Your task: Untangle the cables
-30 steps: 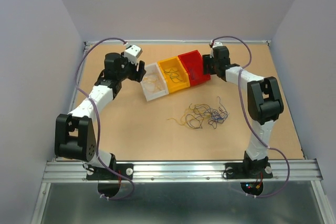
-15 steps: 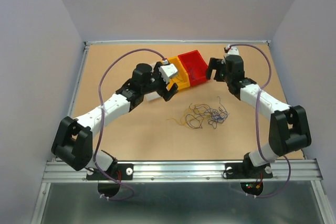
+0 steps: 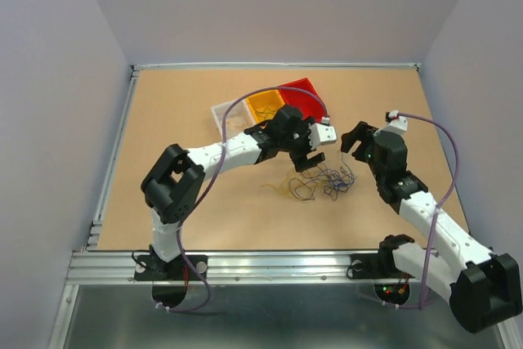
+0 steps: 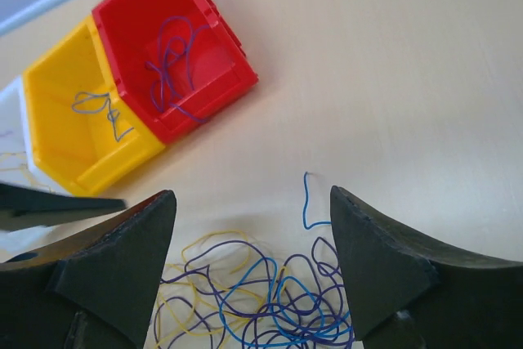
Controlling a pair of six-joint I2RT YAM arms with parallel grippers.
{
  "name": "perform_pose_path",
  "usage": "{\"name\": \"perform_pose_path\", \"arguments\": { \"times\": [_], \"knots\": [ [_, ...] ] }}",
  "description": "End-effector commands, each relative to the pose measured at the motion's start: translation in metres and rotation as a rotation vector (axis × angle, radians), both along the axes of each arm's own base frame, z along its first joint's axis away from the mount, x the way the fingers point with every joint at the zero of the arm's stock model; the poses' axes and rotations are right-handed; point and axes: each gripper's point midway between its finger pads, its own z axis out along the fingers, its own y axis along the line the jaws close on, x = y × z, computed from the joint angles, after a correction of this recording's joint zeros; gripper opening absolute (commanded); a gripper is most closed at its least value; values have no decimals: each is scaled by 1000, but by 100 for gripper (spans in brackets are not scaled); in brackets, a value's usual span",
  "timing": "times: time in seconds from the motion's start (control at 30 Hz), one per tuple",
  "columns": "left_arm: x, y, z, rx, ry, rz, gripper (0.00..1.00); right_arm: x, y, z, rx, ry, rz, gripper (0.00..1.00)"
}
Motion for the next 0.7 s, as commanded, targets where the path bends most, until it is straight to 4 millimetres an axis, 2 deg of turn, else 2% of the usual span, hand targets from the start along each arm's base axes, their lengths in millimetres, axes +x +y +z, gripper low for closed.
{"name": "perform_pose_path", "arguments": {
  "times": [0.0,0.03,0.27,0.37,0.43,0.5,0.63,0.67],
  "knots": [
    [-1,-22,-3,63,-45,-166,90,-9,-10,11,63,-78,-70,80],
    [-1,-30,-8,77,-44,-188,88,-11,-12,7,63,-73,-75,80],
    [-8,-46,-26,113,-26,-286,79,-20,-15,3,67,-66,-82,80],
    [-23,-46,-41,131,25,-351,75,-23,-21,5,67,-77,-108,81],
    [-28,-45,-44,127,42,-368,74,-24,-23,5,60,-76,-120,81],
    [-27,-46,-51,132,51,-352,70,-26,-25,6,65,-80,-129,81],
    [-23,-54,-59,133,94,-318,48,-28,-26,14,92,-105,-141,80],
    [-24,-56,-61,130,113,-314,32,-29,-26,15,97,-109,-140,80]
  ]
}}
